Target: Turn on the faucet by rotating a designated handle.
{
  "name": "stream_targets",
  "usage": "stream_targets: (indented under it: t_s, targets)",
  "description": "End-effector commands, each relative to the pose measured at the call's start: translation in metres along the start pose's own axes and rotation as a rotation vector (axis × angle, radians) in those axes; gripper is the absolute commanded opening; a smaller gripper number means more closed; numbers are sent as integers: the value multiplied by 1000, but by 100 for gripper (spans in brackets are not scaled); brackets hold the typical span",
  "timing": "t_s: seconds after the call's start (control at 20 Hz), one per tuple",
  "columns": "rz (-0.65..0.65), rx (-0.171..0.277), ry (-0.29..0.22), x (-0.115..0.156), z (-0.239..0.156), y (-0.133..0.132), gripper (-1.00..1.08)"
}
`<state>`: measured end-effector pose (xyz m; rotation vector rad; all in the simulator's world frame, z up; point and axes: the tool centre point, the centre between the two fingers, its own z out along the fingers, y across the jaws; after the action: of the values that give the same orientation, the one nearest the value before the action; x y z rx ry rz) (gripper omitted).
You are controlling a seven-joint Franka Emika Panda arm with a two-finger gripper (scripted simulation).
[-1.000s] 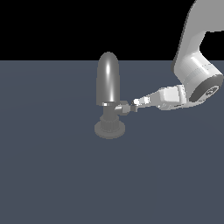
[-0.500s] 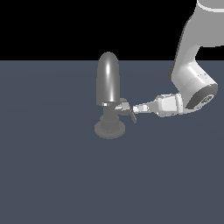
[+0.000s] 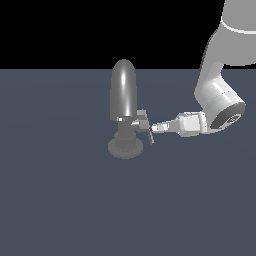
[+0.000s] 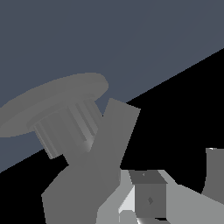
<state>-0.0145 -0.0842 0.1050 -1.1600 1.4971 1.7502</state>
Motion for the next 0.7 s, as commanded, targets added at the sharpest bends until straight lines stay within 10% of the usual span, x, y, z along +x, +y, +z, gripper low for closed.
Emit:
stream_targets:
  t_s: [0.0, 0.65]
  targets:
    - [19, 17, 1, 19, 3, -17, -100]
    - [54, 21, -7, 52, 3, -46, -100]
